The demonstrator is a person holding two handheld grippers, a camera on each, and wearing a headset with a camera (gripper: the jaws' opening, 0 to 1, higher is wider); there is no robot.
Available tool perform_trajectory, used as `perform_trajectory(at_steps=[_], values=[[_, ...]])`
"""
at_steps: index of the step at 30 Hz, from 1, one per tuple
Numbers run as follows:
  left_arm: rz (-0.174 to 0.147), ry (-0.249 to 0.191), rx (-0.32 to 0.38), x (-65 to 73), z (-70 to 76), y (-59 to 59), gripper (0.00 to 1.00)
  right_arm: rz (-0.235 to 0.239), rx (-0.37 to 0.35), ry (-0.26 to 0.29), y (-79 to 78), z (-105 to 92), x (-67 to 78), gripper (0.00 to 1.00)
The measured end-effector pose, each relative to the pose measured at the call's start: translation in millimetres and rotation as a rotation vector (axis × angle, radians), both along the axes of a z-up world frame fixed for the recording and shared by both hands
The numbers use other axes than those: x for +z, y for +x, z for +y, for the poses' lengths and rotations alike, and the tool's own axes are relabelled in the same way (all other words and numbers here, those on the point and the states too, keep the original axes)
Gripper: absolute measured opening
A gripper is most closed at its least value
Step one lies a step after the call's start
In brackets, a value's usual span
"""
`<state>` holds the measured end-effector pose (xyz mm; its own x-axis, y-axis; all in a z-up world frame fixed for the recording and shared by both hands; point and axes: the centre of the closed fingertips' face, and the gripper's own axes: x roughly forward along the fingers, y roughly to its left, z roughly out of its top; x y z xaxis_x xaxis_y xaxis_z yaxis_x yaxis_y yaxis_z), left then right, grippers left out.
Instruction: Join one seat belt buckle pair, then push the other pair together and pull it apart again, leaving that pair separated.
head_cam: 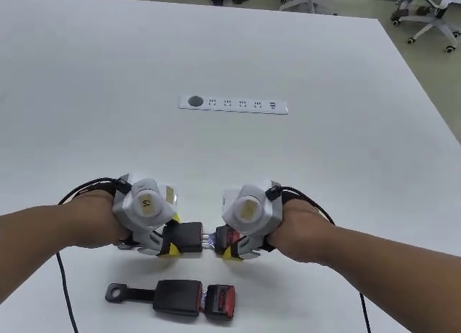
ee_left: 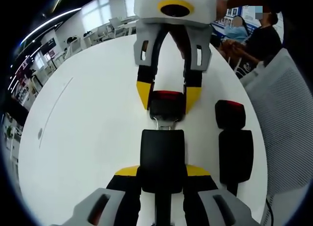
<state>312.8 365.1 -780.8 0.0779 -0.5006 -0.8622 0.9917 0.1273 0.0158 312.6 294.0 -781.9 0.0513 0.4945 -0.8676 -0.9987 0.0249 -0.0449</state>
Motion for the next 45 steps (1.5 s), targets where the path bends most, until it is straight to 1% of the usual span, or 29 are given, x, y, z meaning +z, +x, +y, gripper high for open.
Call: perform_trajectory(at_steps=[4,7,9,11,16,18,20,23,28,30,33,35,37,39,41,42,43,44,45], values=[[0.005,0.01,-0.012,0.8,-1.1,-0.8,0.33,-0.022,0.018,-0.01,-0.2,-6.7,-0.4,0.32],[0.008,0.02,-0.019,0.7,-1.4,-0.2,0.33,-0.021,0.009,-0.012,-1.8,-17.4,0.7,0.32],[0.009,0.025,-0.02,0.9,-1.7,-0.6,0.33,-0.005,-0.01,-0.007,-2.2,-23.8,0.2,0.32],[0.007,0.026,-0.019,1.3,-1.3,-1.1,0.33,-0.002,-0.018,-0.004,-2.1,-31.1,-0.1,0.32],[0.002,0.023,-0.01,2.3,-2.3,-2.3,0.33,0.003,-0.031,-0.025,-3.1,-53.7,0.7,0.32],[-0.001,0.025,-0.006,2.1,-2.1,-2.1,0.33,0.012,-0.034,-0.028,-2.5,-65.0,-0.2,0.33],[-0.004,0.026,-0.001,1.9,-1.8,-1.8,0.33,0.019,-0.039,-0.03,-6.0,-74.8,0.8,0.33],[-0.005,0.028,0.004,1.7,-1.8,-1.5,0.33,0.028,-0.057,-0.03,-4.2,-90.7,0.5,0.33],[0.0,0.037,-0.002,2.0,-2.8,-3.3,0.33,0.033,-0.054,-0.047,-7.0,-105.8,0.1,0.33],[0.006,0.048,-0.014,2.1,-3.9,-4.5,0.33,0.035,-0.051,-0.055,-6.7,-110.3,-0.5,0.33],[0.005,0.061,-0.029,2.4,-3.7,-3.2,0.33,0.03,-0.068,-0.055,-6.1,-111.3,0.1,0.35],[-0.004,0.066,-0.043,3.7,-4.6,-4.6,0.33,-0.012,-0.077,-0.062,0.3,-111.5,1.8,0.4],[-0.012,0.07,-0.047,4.6,-5.2,-5.6,0.33,-0.009,-0.075,-0.065,-1.6,-110.7,1.7,0.4],[-0.022,0.088,-0.056,4.3,-5.7,-5.6,0.33,-0.01,-0.069,-0.067,-3.4,-109.7,1.3,0.38],[-0.039,0.115,-0.095,5.4,-6.8,-6.9,0.33,-0.02,-0.073,-0.069,-2.5,-110.0,1.0,0.39],[-0.047,0.126,-0.109,4.9,-5.3,-5.0,0.34,-0.029,-0.074,-0.07,-2.2,-110.1,1.1,0.4],[-0.044,0.13,-0.113,4.6,-5.4,-5.7,0.36,-0.038,-0.08,-0.07,-4.6,-109.7,2.2,0.41],[-0.043,0.131,-0.112,3.6,-5.5,-6.0,0.4,-0.04,-0.084,-0.065,-6.7,-109.2,3.1,0.42],[-0.048,0.132,-0.114,3.7,-5.7,-5.9,0.46,-0.041,-0.106,-0.033,-5.0,-107.1,5.3,0.43]])
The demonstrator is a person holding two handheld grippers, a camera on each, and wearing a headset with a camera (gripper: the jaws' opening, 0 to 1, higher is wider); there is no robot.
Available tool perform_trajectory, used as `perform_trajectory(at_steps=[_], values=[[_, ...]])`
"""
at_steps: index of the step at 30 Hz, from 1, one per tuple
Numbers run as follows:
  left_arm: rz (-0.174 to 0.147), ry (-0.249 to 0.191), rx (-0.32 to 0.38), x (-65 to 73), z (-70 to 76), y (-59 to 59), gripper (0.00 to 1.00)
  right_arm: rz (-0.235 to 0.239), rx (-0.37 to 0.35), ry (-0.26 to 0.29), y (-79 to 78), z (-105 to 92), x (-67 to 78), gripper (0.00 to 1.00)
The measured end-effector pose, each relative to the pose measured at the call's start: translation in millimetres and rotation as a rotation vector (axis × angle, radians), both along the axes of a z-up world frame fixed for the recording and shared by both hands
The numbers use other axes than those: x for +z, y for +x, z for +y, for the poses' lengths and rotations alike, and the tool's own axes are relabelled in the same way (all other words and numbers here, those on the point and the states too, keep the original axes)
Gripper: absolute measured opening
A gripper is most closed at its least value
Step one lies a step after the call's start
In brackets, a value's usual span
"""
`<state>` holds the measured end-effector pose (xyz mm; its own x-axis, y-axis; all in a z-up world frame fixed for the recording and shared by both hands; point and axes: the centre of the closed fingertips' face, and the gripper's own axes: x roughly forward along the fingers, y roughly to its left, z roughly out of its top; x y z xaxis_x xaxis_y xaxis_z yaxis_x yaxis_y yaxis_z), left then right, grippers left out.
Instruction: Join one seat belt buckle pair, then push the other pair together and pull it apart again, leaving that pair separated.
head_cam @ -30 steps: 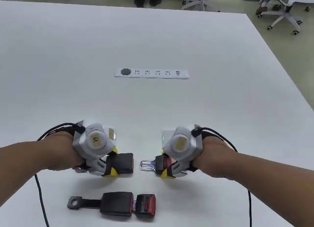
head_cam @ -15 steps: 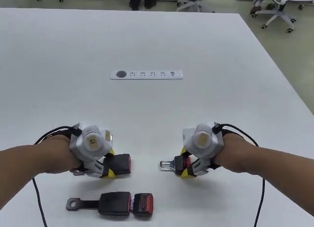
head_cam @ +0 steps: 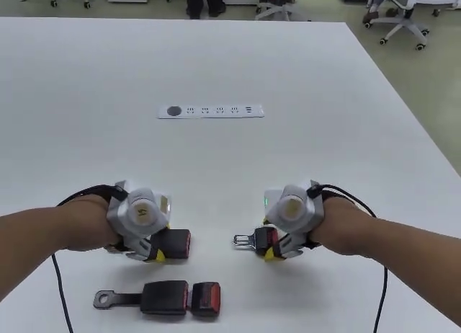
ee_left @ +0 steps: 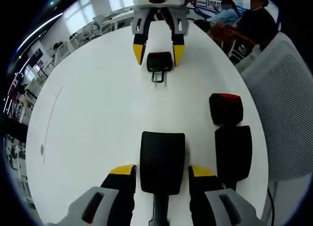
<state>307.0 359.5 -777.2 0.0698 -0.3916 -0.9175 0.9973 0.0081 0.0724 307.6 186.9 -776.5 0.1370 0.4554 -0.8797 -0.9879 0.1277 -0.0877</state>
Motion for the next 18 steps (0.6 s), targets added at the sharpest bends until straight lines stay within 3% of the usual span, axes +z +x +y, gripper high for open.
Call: perform_trajectory(at_steps=[2,5,8,10,12,18], values=[[-0.005,-0.004,0.017,2.9,-0.3,-2.2,0.47,-0.004,-0.073,0.051,0.8,0.0,6.2,0.47],[-0.04,-0.041,0.053,11.8,0.1,-3.1,0.49,-0.004,-0.153,0.129,1.8,-0.9,10.4,0.48],[-0.07,-0.08,0.13,15.9,8.6,-0.4,0.51,-0.016,-0.199,0.164,-8.4,-4.5,14.9,0.51],[-0.074,-0.106,0.184,23.1,13.7,-4.8,0.52,-0.013,-0.231,0.186,-12.8,-5.7,18.4,0.53],[-0.08,-0.122,0.225,21.8,23.7,-3.6,0.54,-0.019,-0.247,0.198,-18.7,-6.6,20.5,0.54],[-0.108,-0.229,0.334,45.9,37.1,-13.0,0.61,-0.029,-0.333,0.267,-32.7,-3.4,31.1,0.6]])
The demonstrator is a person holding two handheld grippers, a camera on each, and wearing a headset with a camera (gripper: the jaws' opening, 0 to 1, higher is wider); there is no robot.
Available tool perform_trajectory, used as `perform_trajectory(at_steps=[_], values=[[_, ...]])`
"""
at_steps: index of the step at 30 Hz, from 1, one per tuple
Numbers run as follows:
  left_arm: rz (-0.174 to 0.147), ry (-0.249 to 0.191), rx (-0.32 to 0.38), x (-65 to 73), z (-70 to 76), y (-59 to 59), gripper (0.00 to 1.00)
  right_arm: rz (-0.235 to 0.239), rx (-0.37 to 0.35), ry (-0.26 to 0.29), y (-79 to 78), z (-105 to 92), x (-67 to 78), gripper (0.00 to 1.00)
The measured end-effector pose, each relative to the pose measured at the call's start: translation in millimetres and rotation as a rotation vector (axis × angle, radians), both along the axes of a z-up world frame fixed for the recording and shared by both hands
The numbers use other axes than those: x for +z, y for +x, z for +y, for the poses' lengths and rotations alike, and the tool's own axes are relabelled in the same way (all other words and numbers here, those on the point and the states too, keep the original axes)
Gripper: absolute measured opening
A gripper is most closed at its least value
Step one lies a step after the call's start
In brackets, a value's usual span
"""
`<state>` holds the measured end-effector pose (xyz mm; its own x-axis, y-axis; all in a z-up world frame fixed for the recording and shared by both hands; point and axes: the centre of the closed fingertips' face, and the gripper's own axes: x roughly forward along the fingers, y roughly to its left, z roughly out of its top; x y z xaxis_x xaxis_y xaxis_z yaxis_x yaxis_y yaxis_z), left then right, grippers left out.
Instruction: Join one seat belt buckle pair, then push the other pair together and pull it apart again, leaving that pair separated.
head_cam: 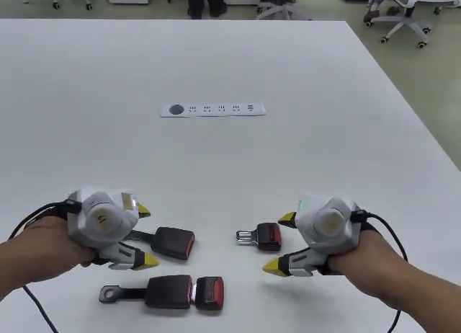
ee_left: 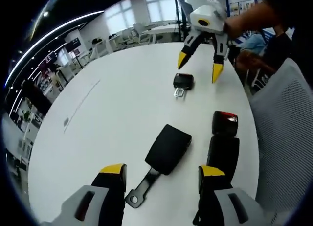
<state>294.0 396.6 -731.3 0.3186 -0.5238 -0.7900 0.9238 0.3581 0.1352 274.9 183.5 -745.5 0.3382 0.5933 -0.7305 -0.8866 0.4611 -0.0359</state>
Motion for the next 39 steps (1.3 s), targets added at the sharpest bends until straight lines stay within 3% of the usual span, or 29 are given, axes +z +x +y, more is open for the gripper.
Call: perform_trajectory(at_steps=[2,4,6,8,10,13,18,23,28,39], values=[[-0.01,-0.039,0.059,13.0,3.7,-2.3,0.65,-0.005,-0.006,0.019,-2.6,2.4,3.6,0.64],[-0.014,-0.068,0.096,10.3,9.2,-4.3,0.7,-0.022,-0.005,0.018,-9.6,3.8,8.5,0.7],[-0.018,-0.087,0.125,16.4,13.9,-9.0,0.75,-0.02,-0.016,0.023,-12.3,1.8,10.9,0.74],[0.004,-0.095,0.142,16.4,17.7,-19.6,0.84,-0.018,-0.024,0.022,-13.8,-1.4,10.3,0.77],[0.002,-0.103,0.178,15.4,25.5,-25.0,0.92,-0.013,-0.032,0.019,-16.8,-6.2,9.9,0.79],[0.016,-0.164,0.267,17.3,34.6,-32.5,0.96,-0.006,-0.05,0.019,-16.0,-14.5,5.8,0.84],[0.03,-0.148,0.293,9.4,56.2,-48.2,1.0,0.028,-0.066,0.038,-29.0,-13.9,11.1,0.89],[0.032,-0.179,0.357,8.0,80.8,-48.9,1.0,0.023,-0.073,0.04,-35.4,-19.1,11.7,0.99],[0.034,-0.193,0.364,10.3,76.7,-58.4,1.0,0.011,-0.09,0.017,-41.4,-24.2,8.7,0.99],[0.043,-0.214,0.347,4.0,74.5,-68.9,1.0,0.007,-0.169,0.051,-47.6,-20.8,10.5,0.99]])
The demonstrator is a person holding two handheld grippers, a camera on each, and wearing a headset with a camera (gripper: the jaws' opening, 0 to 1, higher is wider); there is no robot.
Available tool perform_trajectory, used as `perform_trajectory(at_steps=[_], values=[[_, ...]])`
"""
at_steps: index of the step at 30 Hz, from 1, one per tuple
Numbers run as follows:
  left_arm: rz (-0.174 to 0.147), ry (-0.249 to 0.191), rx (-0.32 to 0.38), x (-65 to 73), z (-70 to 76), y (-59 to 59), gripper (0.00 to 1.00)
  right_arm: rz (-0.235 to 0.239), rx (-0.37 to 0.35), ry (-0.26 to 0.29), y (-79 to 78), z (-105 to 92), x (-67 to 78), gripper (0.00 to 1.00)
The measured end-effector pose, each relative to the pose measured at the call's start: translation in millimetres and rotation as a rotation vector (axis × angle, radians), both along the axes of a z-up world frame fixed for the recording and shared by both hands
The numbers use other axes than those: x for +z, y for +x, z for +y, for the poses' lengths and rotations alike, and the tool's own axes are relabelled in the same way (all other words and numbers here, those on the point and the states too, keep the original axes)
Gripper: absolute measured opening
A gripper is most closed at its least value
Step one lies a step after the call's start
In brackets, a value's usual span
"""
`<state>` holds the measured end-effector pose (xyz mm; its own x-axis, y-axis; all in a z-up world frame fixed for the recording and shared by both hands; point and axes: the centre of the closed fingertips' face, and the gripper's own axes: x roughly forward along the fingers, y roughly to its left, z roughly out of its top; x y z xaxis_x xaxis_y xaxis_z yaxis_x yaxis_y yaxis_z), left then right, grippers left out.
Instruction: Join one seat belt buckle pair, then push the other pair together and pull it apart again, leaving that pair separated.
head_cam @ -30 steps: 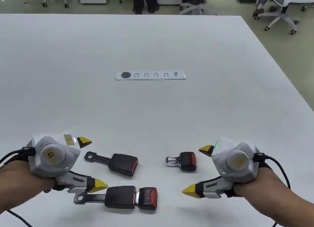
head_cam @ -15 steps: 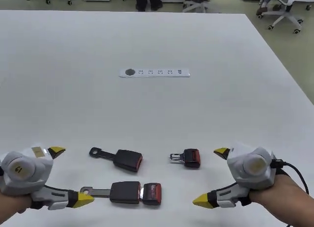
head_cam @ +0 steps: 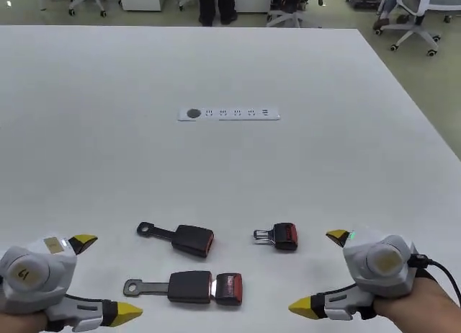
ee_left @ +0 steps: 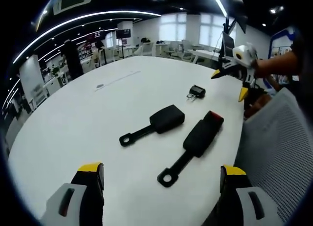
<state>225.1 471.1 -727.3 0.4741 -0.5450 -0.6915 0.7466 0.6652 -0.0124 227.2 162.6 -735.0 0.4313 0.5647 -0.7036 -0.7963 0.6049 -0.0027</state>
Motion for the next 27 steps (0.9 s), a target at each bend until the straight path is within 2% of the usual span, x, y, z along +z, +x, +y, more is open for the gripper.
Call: perform_trajectory(at_steps=[4,7,10,14,17,21,24,27], values=[[-0.001,-0.009,0.025,-0.4,3.1,-1.3,1.0,-0.011,0.001,0.002,-2.7,4.8,0.3,0.99],[-0.001,-0.011,0.031,-0.9,2.8,-7.6,1.0,-0.023,0.006,0.005,-3.4,8.7,2.7,0.99],[0.006,-0.013,0.035,-2.0,3.7,-12.5,1.0,-0.016,-0.005,0.007,-4.2,9.7,2.2,0.99],[-0.021,-0.031,0.031,1.1,5.9,-13.8,1.0,-0.024,-0.024,0.015,-4.9,11.2,5.0,0.99],[-0.019,-0.033,0.039,2.3,5.4,-13.9,1.0,-0.03,-0.03,0.006,-10.4,13.1,7.4,0.99],[-0.033,-0.042,0.041,6.9,3.1,-15.4,1.0,-0.064,-0.044,-0.04,-9.5,6.3,9.1,0.99],[-0.047,-0.051,0.058,11.5,-0.6,-17.0,1.0,-0.07,-0.071,-0.013,-5.7,3.7,15.3,0.99],[-0.061,-0.068,0.075,17.9,-2.8,-19.0,1.0,-0.074,-0.079,-0.009,-5.8,2.6,19.4,0.99]])
